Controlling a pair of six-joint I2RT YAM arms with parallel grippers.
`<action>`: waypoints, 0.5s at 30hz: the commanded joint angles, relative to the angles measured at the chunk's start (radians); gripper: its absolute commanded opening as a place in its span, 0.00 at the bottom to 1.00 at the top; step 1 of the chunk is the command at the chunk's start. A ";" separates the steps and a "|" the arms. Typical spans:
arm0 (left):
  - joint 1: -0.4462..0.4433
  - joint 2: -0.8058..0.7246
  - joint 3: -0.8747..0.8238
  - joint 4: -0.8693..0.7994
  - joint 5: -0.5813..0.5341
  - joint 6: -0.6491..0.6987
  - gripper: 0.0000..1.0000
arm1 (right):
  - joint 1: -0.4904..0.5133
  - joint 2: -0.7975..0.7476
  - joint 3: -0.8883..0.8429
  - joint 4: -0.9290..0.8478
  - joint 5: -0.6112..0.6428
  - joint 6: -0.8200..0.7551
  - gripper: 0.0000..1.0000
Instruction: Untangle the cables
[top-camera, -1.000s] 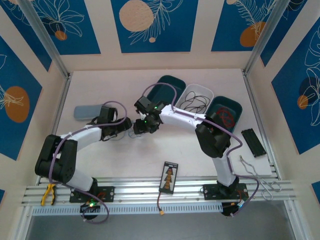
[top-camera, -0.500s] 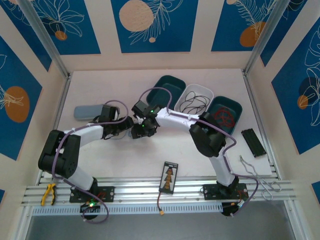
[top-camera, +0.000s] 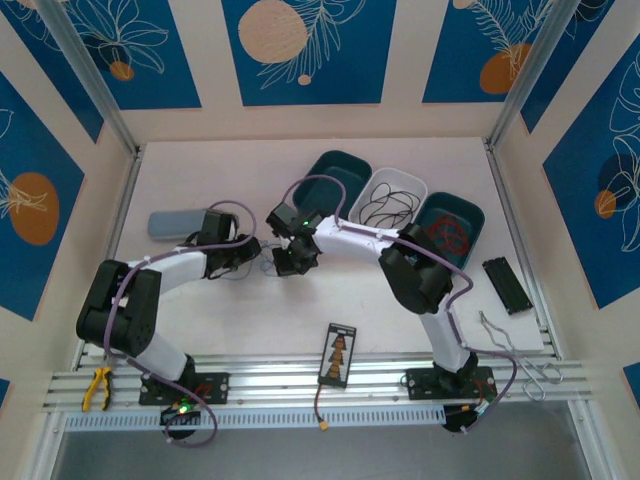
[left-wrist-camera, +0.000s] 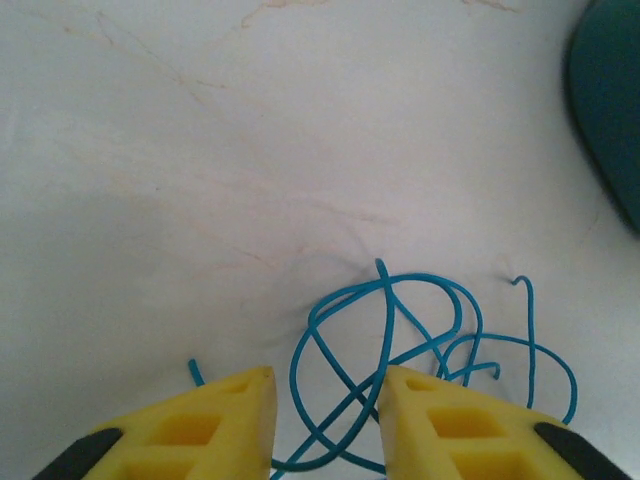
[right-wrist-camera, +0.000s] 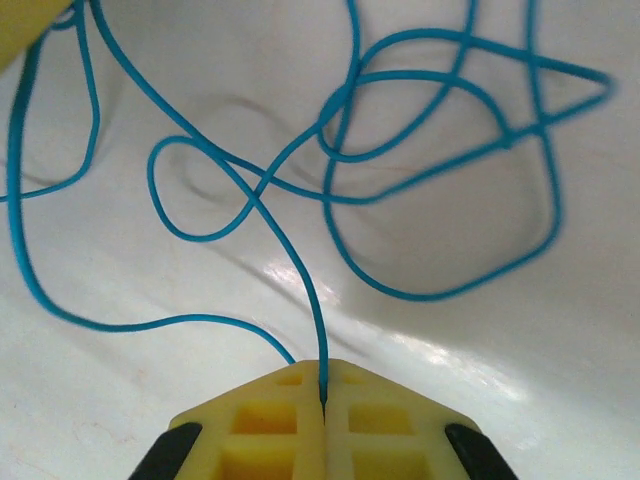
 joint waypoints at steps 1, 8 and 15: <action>0.017 -0.027 -0.022 0.010 -0.029 -0.008 0.27 | -0.021 -0.106 -0.047 -0.017 0.059 0.023 0.00; 0.033 -0.058 -0.050 -0.003 -0.054 -0.004 0.21 | -0.048 -0.251 -0.136 -0.040 0.147 0.062 0.00; 0.048 -0.080 -0.079 -0.021 -0.079 0.000 0.12 | -0.077 -0.396 -0.170 -0.090 0.238 0.068 0.00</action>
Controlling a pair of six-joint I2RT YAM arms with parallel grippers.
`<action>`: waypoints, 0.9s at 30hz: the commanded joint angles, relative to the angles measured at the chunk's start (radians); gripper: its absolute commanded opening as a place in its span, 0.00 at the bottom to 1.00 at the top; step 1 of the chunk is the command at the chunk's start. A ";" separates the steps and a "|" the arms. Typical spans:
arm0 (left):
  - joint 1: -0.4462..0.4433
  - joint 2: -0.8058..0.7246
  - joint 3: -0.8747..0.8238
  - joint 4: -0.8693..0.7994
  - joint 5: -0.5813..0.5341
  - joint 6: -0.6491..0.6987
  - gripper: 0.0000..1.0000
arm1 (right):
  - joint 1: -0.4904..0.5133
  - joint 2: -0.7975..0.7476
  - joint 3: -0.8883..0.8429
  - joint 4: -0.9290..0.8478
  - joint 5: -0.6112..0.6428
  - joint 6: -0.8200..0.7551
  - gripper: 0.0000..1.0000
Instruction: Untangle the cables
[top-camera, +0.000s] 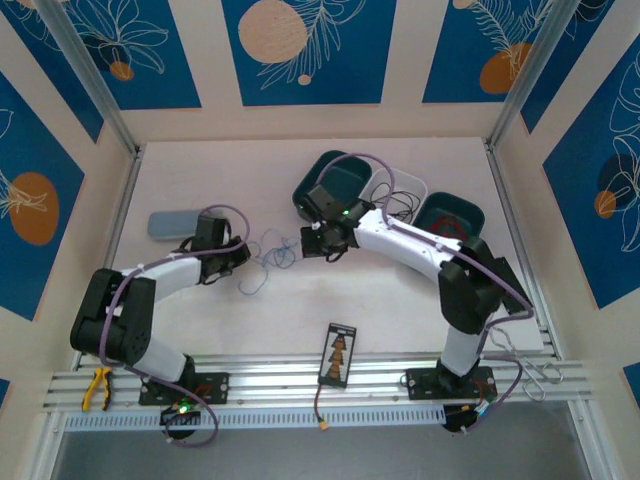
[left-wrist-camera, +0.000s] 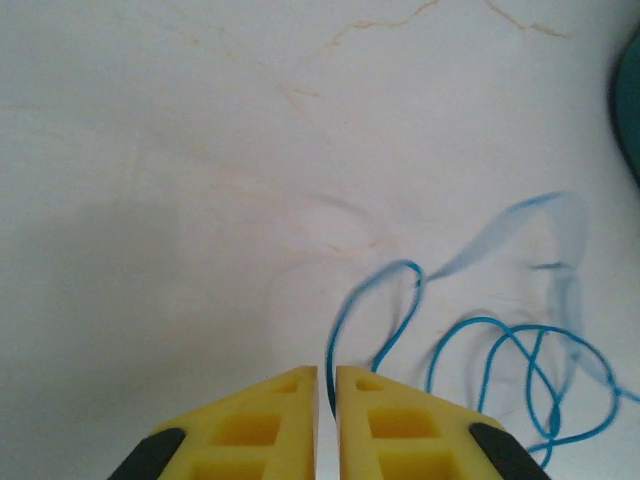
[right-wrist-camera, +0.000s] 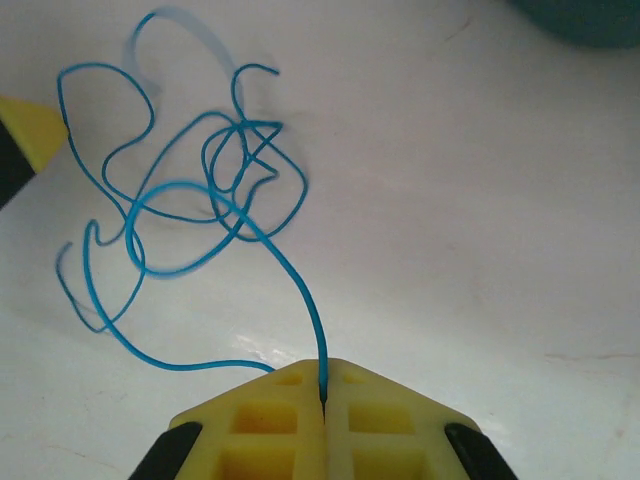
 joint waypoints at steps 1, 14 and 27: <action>0.019 -0.021 -0.023 -0.022 -0.026 0.002 0.10 | -0.008 -0.086 -0.014 -0.048 0.076 0.015 0.00; 0.027 -0.030 -0.041 -0.015 -0.022 -0.001 0.05 | -0.016 -0.295 0.006 -0.064 0.132 -0.046 0.00; 0.023 -0.133 -0.115 0.180 0.161 0.003 0.48 | 0.003 -0.408 0.024 0.025 0.116 -0.138 0.00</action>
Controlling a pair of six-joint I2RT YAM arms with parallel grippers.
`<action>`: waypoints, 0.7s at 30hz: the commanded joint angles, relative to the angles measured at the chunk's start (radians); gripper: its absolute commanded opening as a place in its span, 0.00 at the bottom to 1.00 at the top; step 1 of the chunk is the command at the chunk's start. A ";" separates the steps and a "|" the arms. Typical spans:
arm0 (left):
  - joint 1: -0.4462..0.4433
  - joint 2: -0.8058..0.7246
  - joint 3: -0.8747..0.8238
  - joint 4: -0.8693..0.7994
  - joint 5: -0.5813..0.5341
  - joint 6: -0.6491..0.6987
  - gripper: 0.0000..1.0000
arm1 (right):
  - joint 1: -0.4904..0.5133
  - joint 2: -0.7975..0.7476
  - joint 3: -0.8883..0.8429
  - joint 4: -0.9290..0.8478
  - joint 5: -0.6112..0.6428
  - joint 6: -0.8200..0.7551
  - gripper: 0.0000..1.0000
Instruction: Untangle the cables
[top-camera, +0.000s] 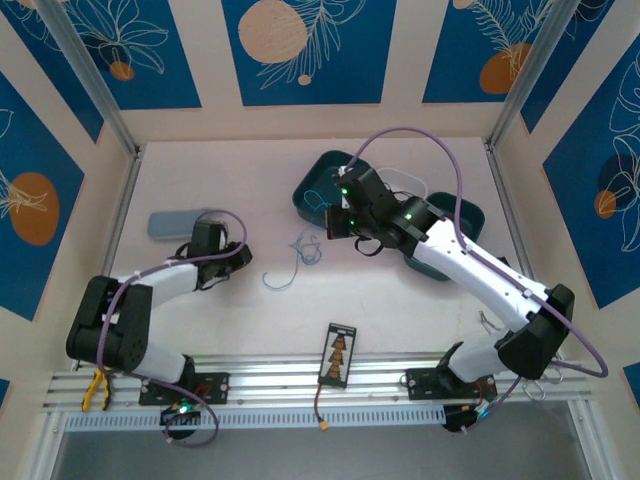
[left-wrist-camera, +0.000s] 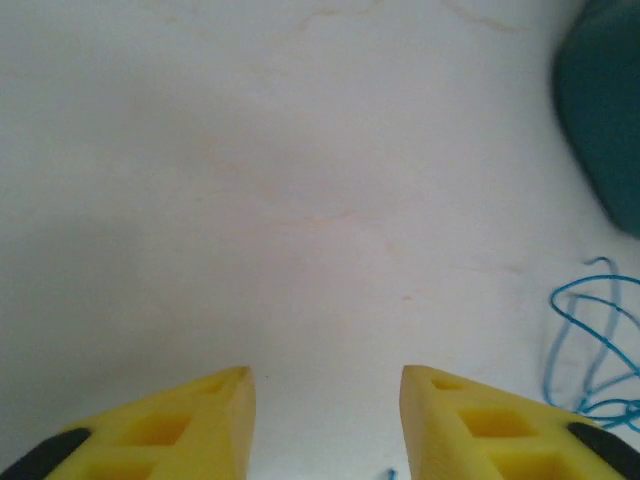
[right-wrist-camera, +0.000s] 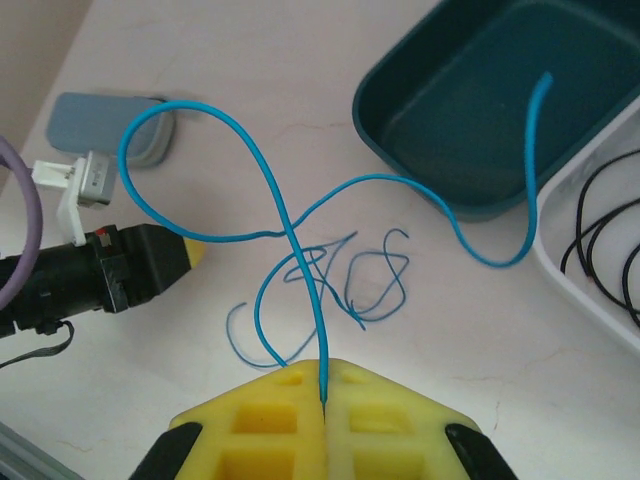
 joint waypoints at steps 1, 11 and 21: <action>0.005 -0.064 -0.041 0.115 0.088 0.010 0.52 | 0.007 -0.026 0.036 0.040 0.009 -0.042 0.00; -0.038 -0.224 -0.187 0.331 0.160 0.104 0.69 | 0.005 -0.006 0.173 0.042 0.000 -0.097 0.00; -0.257 -0.249 -0.266 0.549 0.045 0.366 0.83 | 0.002 0.014 0.270 0.013 -0.010 -0.111 0.00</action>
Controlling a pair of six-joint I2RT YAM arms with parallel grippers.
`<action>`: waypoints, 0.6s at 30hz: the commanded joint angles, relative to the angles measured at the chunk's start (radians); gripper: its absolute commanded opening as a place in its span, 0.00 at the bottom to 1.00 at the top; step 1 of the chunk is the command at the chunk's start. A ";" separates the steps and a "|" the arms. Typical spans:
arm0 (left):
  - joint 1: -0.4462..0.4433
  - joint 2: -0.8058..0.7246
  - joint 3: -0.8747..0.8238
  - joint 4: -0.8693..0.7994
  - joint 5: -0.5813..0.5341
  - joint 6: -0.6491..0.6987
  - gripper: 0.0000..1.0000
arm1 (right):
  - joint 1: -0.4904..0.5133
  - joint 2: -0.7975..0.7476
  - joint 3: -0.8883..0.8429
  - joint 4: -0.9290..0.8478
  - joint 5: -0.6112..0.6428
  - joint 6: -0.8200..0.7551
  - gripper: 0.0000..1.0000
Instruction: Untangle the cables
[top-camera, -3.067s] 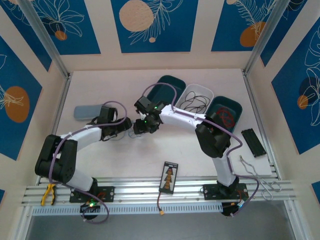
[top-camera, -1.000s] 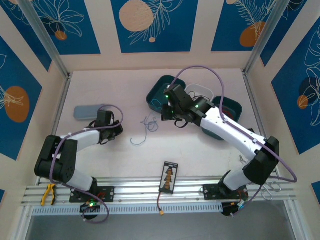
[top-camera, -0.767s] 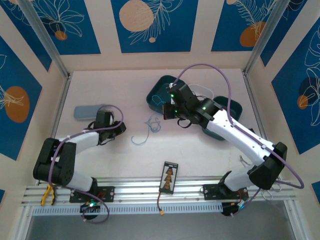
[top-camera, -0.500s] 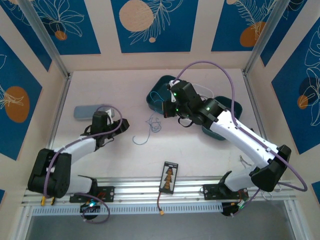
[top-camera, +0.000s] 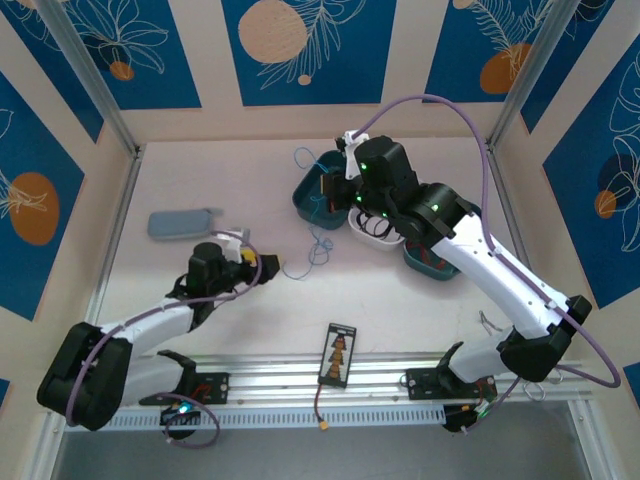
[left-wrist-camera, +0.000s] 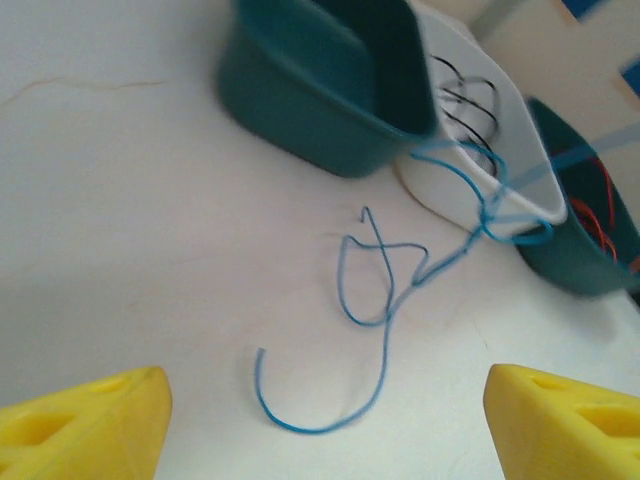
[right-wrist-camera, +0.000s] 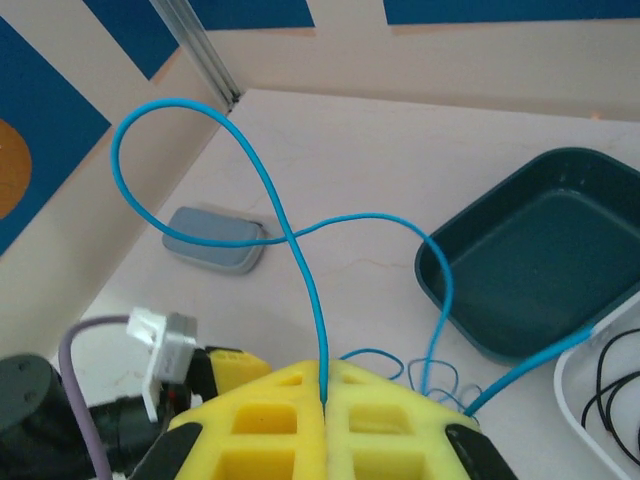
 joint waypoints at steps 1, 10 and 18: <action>-0.063 0.016 -0.019 0.152 -0.070 0.136 0.83 | 0.002 0.006 0.040 -0.011 -0.008 -0.018 0.00; -0.173 0.332 0.035 0.474 -0.066 0.137 0.77 | -0.002 0.005 0.048 -0.017 -0.017 0.001 0.00; -0.231 0.559 0.147 0.555 -0.082 0.127 0.74 | -0.010 -0.003 0.052 -0.041 -0.013 0.015 0.00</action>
